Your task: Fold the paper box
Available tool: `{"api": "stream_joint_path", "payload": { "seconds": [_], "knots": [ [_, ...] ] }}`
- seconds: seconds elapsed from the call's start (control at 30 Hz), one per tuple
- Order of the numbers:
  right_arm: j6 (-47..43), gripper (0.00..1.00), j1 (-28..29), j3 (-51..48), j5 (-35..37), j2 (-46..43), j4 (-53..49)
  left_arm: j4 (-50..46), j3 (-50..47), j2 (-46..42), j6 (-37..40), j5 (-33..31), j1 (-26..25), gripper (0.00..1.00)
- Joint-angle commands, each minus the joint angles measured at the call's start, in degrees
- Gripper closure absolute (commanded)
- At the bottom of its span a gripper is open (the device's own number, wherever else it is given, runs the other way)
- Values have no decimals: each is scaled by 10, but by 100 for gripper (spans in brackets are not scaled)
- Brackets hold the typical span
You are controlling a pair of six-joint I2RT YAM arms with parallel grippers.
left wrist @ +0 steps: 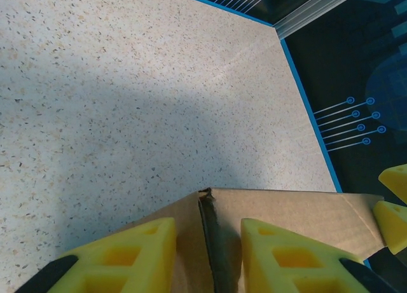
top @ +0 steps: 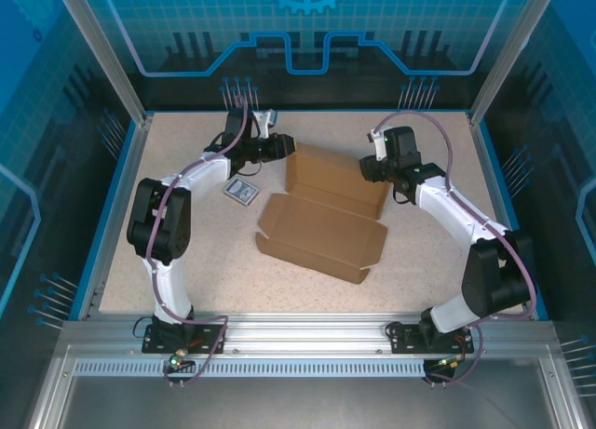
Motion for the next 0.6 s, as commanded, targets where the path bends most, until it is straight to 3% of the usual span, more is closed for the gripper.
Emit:
{"api": "stream_joint_path", "payload": {
  "seconds": [0.0,0.2,0.57],
  "knots": [
    [-10,44,11,-13,-3,11,-22,-36,-22,3,-5,-16,1,71],
    [-9,44,12,-12,-5,11,-22,-30,-15,1,-12,-12,1,68],
    [-13,44,13,-9,1,4,-29,-15,7,-29,-15,-32,3,44]
  ]
}}
